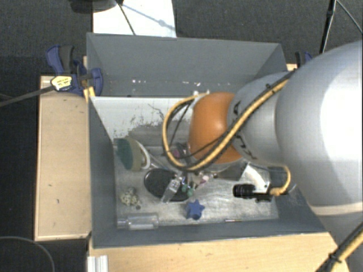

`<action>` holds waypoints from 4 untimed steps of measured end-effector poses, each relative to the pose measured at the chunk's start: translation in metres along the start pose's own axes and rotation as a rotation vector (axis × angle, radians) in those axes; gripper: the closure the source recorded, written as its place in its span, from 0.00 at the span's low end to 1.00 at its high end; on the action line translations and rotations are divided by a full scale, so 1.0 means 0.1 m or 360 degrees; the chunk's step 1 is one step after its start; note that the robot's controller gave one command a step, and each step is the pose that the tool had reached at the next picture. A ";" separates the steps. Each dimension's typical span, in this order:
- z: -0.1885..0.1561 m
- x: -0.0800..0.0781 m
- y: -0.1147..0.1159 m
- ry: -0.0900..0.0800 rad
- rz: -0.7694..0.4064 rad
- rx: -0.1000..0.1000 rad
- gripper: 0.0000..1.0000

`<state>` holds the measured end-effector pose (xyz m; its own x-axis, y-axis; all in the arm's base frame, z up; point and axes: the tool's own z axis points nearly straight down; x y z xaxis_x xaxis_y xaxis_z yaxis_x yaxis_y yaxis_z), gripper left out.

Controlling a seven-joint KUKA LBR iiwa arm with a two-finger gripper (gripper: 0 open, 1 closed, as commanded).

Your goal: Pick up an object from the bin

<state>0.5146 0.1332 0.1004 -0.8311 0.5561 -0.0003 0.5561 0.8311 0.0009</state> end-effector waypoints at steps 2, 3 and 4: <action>0.30 -0.02 0.43 -0.0004 -0.0454 -0.0004 0.00; 0.29 -0.02 0.44 -0.0004 -0.0450 -0.0007 1.00; -0.79 -0.03 0.45 -0.0010 -0.0455 -0.0009 1.00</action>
Offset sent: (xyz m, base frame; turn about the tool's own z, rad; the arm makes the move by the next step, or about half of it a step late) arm 0.0240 0.0328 -0.0304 -0.2879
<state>0.5424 0.1687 0.1797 -0.9542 0.2989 -0.0073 0.2989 0.9543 0.0052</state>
